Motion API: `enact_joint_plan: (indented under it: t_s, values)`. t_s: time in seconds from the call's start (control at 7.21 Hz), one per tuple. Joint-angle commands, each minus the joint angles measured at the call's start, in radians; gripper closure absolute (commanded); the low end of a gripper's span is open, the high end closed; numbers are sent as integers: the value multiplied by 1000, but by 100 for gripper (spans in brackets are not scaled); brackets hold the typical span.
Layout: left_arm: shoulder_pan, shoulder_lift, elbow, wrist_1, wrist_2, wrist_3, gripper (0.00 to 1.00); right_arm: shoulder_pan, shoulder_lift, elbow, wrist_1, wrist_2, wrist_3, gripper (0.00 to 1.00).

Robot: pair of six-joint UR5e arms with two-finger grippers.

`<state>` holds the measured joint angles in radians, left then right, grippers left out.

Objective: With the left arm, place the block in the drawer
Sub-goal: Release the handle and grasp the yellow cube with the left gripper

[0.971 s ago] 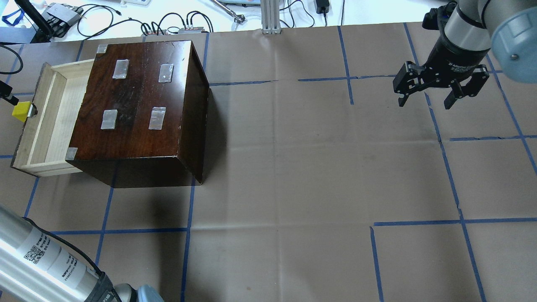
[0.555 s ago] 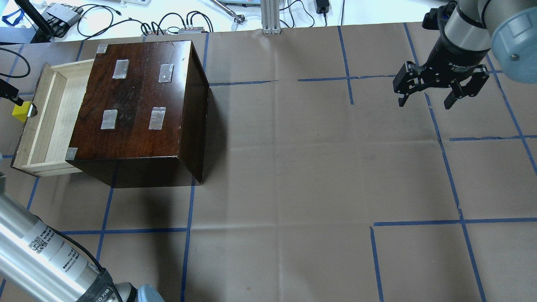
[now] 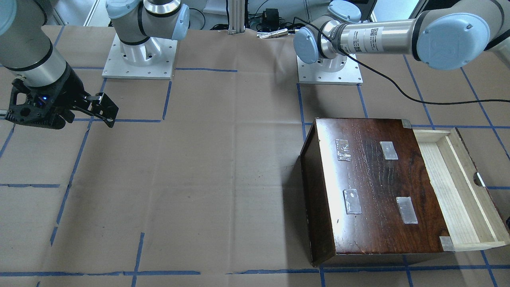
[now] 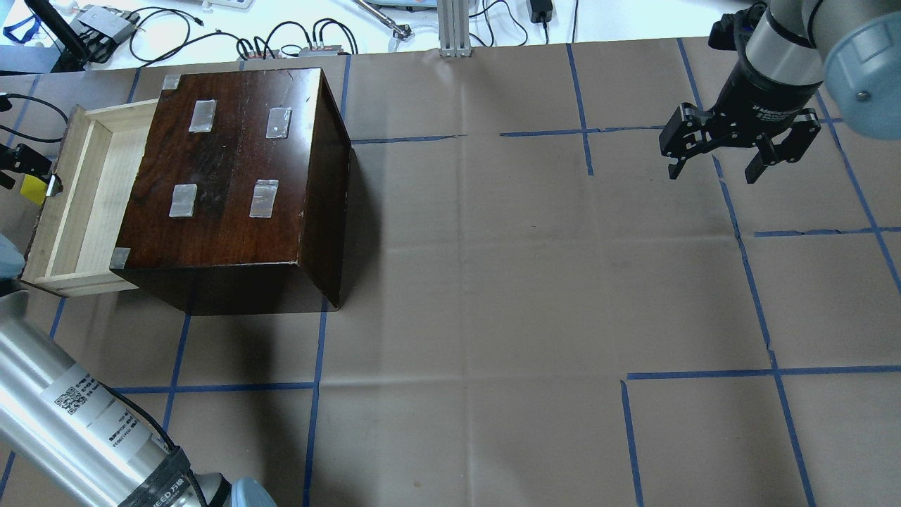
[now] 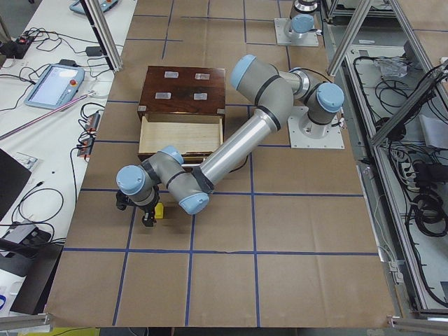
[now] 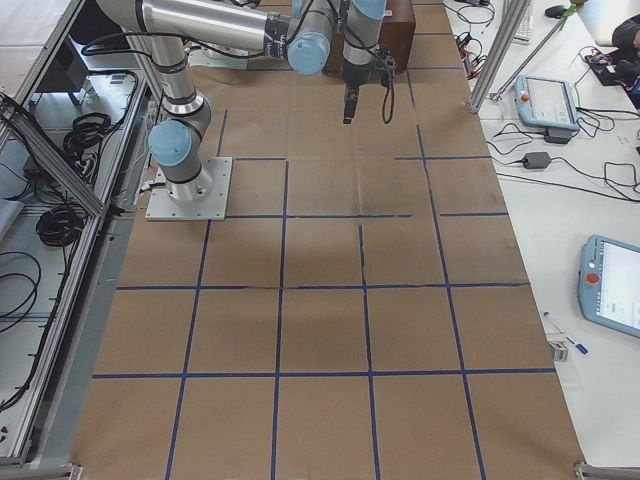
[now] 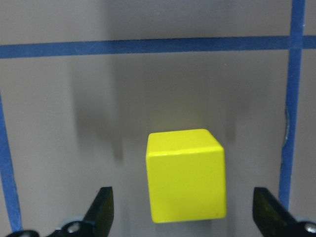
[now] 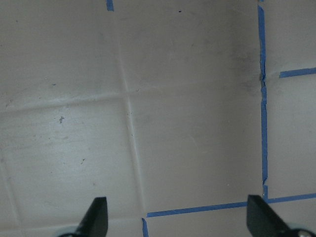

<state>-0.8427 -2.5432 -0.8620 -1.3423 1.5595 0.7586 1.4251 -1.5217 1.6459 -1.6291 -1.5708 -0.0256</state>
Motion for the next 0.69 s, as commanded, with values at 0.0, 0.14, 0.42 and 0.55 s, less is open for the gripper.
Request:
enact_joint_plan:
  t_s: [0.0, 0.14, 0.42, 0.55]
  values:
    - [-1, -23, 17, 2, -4, -5, 2, 0, 0, 0, 0, 0, 0, 0]
    - [-1, -29, 17, 2, -10, -7, 2, 0, 0, 0, 0, 0, 1, 0]
    - [-1, -32, 21, 0, 1, -2, 57, 0, 0, 0, 0, 0, 0, 0]
    - [-3, -25, 23, -3, 2, -2, 100, 0, 0, 0, 0, 0, 1, 0]
